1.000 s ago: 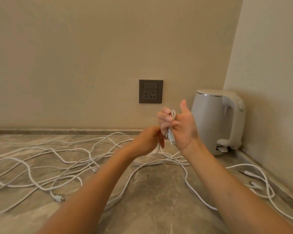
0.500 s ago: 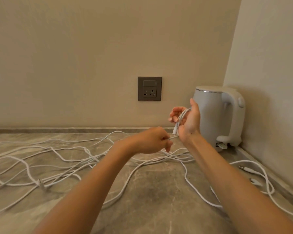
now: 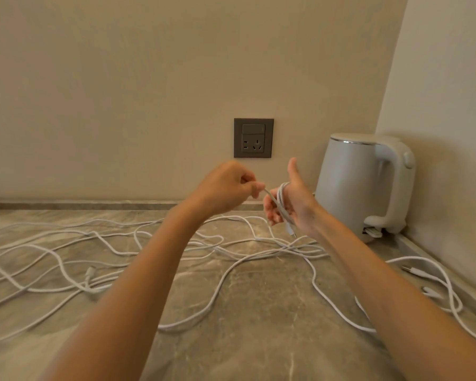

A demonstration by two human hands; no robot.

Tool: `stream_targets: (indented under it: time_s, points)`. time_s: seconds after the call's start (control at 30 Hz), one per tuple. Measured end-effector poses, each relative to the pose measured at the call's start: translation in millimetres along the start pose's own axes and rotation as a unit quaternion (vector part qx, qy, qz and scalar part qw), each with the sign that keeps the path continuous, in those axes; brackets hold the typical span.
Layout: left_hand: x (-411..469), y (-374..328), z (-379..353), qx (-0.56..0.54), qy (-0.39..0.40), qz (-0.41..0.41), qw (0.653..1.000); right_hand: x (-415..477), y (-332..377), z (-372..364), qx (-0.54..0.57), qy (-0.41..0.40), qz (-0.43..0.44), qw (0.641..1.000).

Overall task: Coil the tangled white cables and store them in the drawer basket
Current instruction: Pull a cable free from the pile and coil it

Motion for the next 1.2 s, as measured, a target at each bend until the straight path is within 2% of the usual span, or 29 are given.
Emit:
stream_targets:
  time_s: [0.13,0.27,0.37,0.43,0.5,0.57,0.67,0.8,0.93,1.0,1.1,1.2]
  points:
    - [1.6,4.8,1.5,0.003,-0.075,-0.013,0.997,-5.5,4.8,-9.3,0.015,0.143,-0.032,0.989]
    - [3.8,7.0,-2.2,-0.024,-0.127,-0.028,0.991,-9.6,8.3,-14.5,0.128,0.233,-0.026,0.964]
    - [6.6,8.5,-8.9,-0.056,-0.134,-0.035,0.989,-11.1,9.4,-19.2,0.23,0.28,-0.024,0.932]
    - [9.2,8.8,-15.3,-0.06,-0.119,-0.035,0.99,-8.1,7.7,-21.3,0.29,0.324,-0.009,0.901]
    - [11.8,11.8,-22.3,-0.086,-0.093,-0.034,0.991,-2.0,6.4,-21.9,0.374,0.397,0.022,0.838]
    - [12.9,15.5,-29.7,-0.126,-0.056,-0.026,0.99,1.3,7.1,-20.8,0.452,0.411,0.046,0.79]
    - [12.5,17.9,-41.2,-0.143,-0.021,-0.008,0.989,0.1,9.1,-17.5,0.521,0.38,0.068,0.761]
    - [11.0,13.5,-54.7,-0.101,0.067,0.049,0.991,-5.5,15.7,-11.4,0.566,0.165,0.11,0.8]
    - [10.1,8.9,-60.8,-0.06,0.184,0.07,0.979,-4.8,16.2,-2.6,0.614,0.024,0.136,0.777]
    - [8.5,3.8,-59.3,-0.046,0.221,0.071,0.971,-3.4,12.7,0.1,0.612,-0.029,0.138,0.778]
    - [5.4,-2.1,-52.9,-0.016,0.265,0.06,0.962,-1.3,6.2,0.5,0.586,-0.085,0.143,0.793]
    - [2.6,-2.7,-44.4,-0.008,0.288,0.044,0.956,0.3,1.0,2.8,0.519,-0.13,0.141,0.833]
Point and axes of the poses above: each hand's wrist, its own x-axis towards the middle knuckle, its own z-axis out of the back of the hand, y = z × x, the point moved 1 cm from there along x, towards the middle knuckle, and after that the axes turned 10 degrees about y, right-handed, at the moved point
